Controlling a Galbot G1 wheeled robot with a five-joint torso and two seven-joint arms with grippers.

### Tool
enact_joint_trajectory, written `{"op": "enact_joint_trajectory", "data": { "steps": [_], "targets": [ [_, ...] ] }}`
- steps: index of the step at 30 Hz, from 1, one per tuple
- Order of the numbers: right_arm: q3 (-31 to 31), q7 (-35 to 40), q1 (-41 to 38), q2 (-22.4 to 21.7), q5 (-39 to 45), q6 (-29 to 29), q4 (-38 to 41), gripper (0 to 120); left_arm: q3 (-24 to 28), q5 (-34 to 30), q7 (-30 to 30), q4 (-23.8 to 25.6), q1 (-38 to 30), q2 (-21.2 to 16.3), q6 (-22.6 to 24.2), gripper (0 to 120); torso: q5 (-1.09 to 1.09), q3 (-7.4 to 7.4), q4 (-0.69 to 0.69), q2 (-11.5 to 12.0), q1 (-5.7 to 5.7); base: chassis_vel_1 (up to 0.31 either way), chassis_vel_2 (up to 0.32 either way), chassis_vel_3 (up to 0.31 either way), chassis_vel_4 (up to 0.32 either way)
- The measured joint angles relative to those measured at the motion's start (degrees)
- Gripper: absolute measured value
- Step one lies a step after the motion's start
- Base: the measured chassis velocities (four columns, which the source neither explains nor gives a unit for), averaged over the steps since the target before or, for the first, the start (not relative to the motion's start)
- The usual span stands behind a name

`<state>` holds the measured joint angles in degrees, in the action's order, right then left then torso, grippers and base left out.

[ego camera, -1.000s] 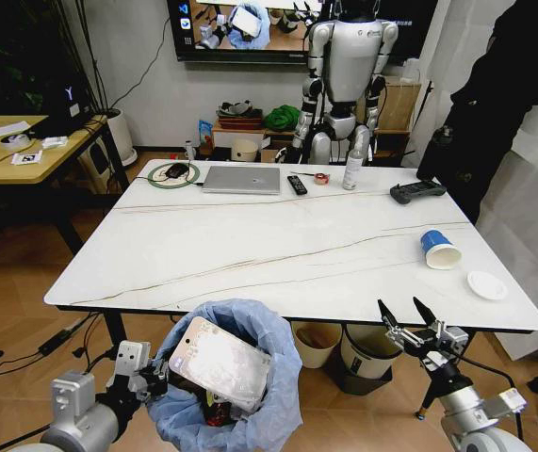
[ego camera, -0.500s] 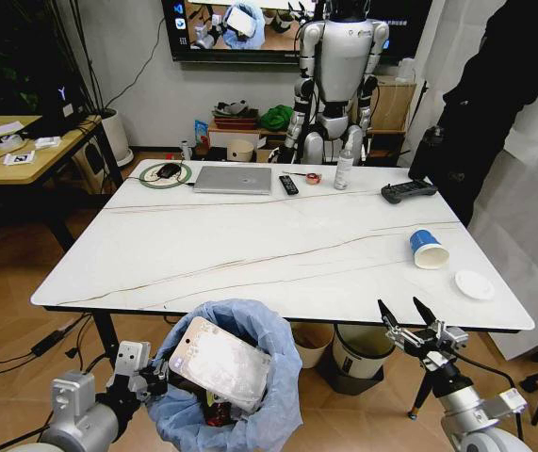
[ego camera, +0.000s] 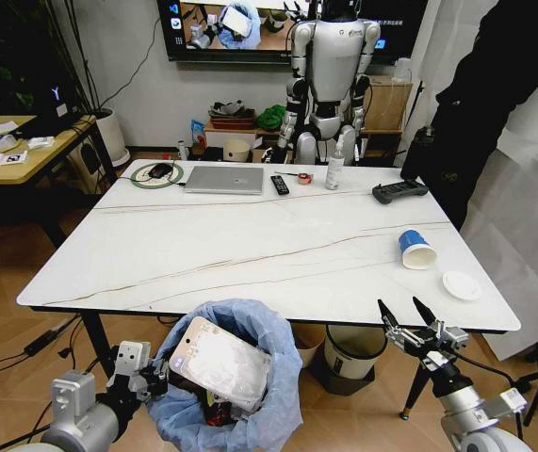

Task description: Pick up the trash bin and place the trash from the table into it.

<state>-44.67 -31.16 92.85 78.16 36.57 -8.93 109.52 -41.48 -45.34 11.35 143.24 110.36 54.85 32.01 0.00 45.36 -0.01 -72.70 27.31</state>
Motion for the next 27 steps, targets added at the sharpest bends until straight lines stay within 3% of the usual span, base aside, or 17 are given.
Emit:
{"op": "enact_joint_trajectory", "data": {
  "steps": [27],
  "targets": [
    [0.00,-0.17,-0.06,-0.17,0.32,0.05,0.03,100,0.10,0.04,-0.01,0.00,-0.03,0.14,0.00,0,0.00,0.00,0.00,0.00,0.00,-0.064,-0.060,0.064,0.060]
  ]
}}
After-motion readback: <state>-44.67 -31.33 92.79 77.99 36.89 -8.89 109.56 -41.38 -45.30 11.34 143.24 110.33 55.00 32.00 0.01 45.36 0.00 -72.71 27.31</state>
